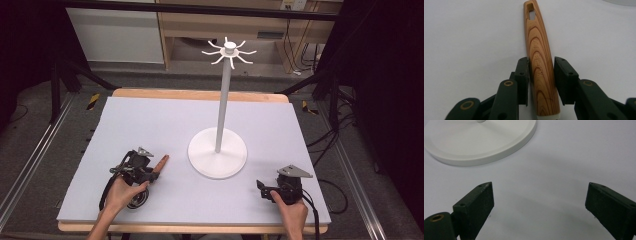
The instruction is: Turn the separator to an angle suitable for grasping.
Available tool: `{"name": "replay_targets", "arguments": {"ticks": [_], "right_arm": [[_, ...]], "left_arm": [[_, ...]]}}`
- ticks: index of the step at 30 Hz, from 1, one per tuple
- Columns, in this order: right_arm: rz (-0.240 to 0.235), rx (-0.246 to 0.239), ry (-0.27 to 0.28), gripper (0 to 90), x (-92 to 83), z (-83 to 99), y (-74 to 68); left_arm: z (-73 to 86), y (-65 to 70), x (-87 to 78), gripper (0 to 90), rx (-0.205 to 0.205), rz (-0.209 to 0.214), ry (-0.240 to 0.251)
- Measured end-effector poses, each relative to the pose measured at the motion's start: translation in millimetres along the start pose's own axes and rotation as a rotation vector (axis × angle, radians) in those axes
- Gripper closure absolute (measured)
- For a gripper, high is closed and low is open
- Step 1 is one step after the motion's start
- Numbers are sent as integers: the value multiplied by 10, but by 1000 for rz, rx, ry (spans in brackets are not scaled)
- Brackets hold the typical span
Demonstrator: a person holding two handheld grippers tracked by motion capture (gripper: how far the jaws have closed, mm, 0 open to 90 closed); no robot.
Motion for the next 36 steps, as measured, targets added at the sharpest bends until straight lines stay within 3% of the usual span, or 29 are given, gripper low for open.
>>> {"name": "replay_targets", "arguments": {"ticks": [3,7,10,17,22,25,36], "right_arm": [[3,2,1,88,1,1,3],[-2,4,-3,88,2,3,-1],[-2,1,-3,88,3,1,3],[0,2,-15,88,16,8,5],[0,2,-14,88,15,6,12],[-1,5,-17,88,15,5,14],[-7,4,-24,88,17,4,18]], "left_arm": [[-6,42,-4,667,23,-6,-9],[-11,44,0,659,22,-3,1],[-25,41,-7,583,24,-7,4],[-176,66,-87,524,53,-23,17],[-241,60,-34,541,64,-23,2],[-276,56,58,565,83,-22,-39],[-274,50,167,631,90,-26,-92]]}}
Point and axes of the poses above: each handheld gripper's, and its own axes: x roughly forward along the jaws, z roughly out of its underside, y roughly to its right, the point moved 4 cm from there along x, roughly forward along the jaws, and after that the axes turned 8 degrees about x, right-handed, at the moved point
